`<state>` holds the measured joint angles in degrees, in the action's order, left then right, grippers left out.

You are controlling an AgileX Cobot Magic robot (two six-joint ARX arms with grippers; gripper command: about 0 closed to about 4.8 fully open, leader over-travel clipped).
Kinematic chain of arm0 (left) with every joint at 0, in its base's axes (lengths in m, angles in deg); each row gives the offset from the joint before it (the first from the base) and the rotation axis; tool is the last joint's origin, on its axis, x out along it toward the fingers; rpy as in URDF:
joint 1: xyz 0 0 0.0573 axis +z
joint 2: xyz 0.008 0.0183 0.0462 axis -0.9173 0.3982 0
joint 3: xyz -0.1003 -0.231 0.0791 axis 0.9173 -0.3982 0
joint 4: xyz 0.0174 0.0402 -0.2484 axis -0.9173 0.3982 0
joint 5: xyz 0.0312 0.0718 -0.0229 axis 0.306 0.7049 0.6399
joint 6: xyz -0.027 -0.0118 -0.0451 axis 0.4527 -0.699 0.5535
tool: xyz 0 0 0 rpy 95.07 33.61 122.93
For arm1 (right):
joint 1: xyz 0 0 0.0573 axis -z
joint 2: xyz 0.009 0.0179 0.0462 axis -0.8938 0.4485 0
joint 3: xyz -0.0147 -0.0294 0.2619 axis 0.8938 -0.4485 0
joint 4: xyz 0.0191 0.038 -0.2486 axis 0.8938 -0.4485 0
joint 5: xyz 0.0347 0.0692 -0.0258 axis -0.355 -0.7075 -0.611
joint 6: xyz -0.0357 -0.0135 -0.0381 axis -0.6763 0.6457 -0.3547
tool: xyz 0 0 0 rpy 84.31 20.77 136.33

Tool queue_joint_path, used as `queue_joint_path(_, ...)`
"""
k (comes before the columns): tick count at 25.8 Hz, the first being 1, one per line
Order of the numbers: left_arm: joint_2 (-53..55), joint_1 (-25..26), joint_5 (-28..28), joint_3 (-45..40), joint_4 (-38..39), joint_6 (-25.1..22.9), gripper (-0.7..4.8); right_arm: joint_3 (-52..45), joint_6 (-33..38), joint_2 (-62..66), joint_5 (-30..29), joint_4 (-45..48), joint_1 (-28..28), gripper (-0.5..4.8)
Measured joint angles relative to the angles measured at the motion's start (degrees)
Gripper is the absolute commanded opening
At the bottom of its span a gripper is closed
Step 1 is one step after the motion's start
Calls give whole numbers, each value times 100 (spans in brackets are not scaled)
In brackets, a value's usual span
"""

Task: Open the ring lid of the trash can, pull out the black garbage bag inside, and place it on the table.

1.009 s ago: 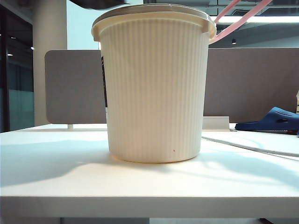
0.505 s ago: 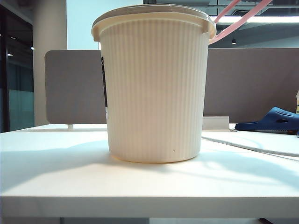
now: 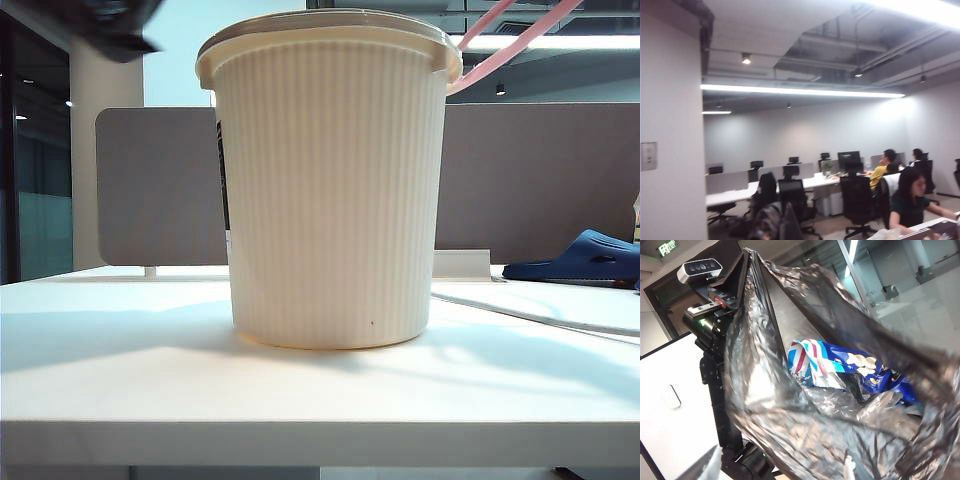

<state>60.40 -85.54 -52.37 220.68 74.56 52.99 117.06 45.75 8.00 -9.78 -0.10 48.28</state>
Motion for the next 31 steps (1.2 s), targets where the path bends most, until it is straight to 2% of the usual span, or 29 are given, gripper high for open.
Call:
queue_joint_path(6,-2,0,472,-4,544,-197,-6,-227,-151,-92,-37,31,0,306)
queue_joint_path(16,225,0,970,-7,745,-387,-6,-2210,-625,-686,-46,503,-2,306)
queue_joint_path(24,275,28,1528,-15,719,-791,-6,-3058,-638,-1036,-164,1137,9,306)
queue_joint_path(28,286,549,1596,-13,828,-807,-6,-3263,-640,-1161,-195,1178,11,306)
queue_joint_path(31,367,1335,1176,-11,1067,-343,-6,-3281,-640,-1202,-258,1228,11,306)
